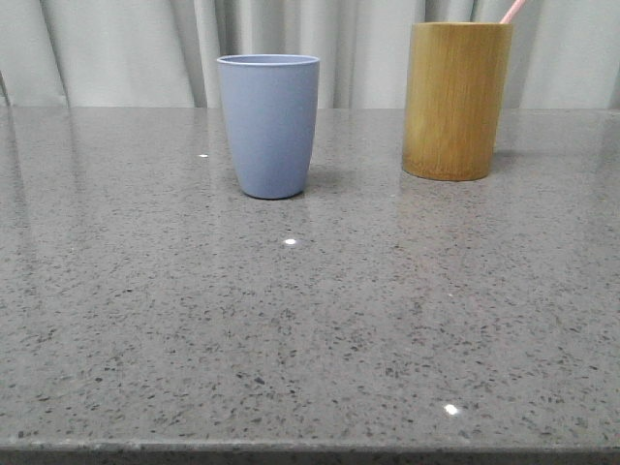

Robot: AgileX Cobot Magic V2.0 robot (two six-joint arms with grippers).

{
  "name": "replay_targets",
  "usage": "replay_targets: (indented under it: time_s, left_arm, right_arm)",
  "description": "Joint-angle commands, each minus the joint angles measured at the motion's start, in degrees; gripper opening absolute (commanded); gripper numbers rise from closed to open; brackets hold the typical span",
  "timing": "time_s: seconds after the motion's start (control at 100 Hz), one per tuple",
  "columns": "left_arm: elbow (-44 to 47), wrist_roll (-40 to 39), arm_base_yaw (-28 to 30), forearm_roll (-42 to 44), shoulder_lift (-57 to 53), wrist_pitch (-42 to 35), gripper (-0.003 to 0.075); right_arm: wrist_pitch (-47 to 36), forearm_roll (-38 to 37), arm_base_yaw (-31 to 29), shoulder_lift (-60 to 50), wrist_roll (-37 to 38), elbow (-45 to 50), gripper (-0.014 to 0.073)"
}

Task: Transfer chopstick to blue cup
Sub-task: 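Grasp the pink chopstick in the bamboo cup with the right gripper, lift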

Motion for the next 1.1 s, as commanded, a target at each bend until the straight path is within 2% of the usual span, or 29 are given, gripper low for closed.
replay_targets:
  time_s: [0.0, 0.26, 0.33, 0.59, 0.89, 0.98, 1.09]
  left_arm:
    - [-1.12, -0.56, 0.17, -0.95, -0.51, -4.88, 0.0484]
    - [-1.12, -0.56, 0.17, -0.95, -0.51, -5.09, 0.0484]
    - [-1.12, -0.56, 0.17, -0.95, -0.51, -5.09, 0.0484]
    - [-1.12, -0.56, 0.17, -0.95, -0.51, -5.31, 0.0484]
    - [-1.12, -0.56, 0.17, -0.95, -0.51, -5.31, 0.0484]
    - [-1.12, -0.56, 0.17, -0.95, -0.51, -5.31, 0.0484]
    - [-1.12, -0.56, 0.17, -0.95, -0.51, -5.31, 0.0484]
  right_arm:
    - [-11.57, 2.74, 0.66, 5.31, -0.32, -1.41, 0.0581]
    - [-32.07, 3.16, 3.52, 19.91, -0.19, -2.01, 0.0581]
    - [-35.36, 3.16, 3.98, 23.30, -0.19, -2.98, 0.0581]
    - [-44.13, 3.16, 4.02, 33.14, 2.68, -8.12, 0.0581]
    - [-45.23, 3.16, 4.02, 38.62, 6.85, -12.04, 0.0574]
    - [-45.18, 3.16, 4.02, 38.68, 8.72, -12.04, 0.0512]
    - [-45.18, 3.16, 4.02, 38.68, 9.09, -12.04, 0.0373]
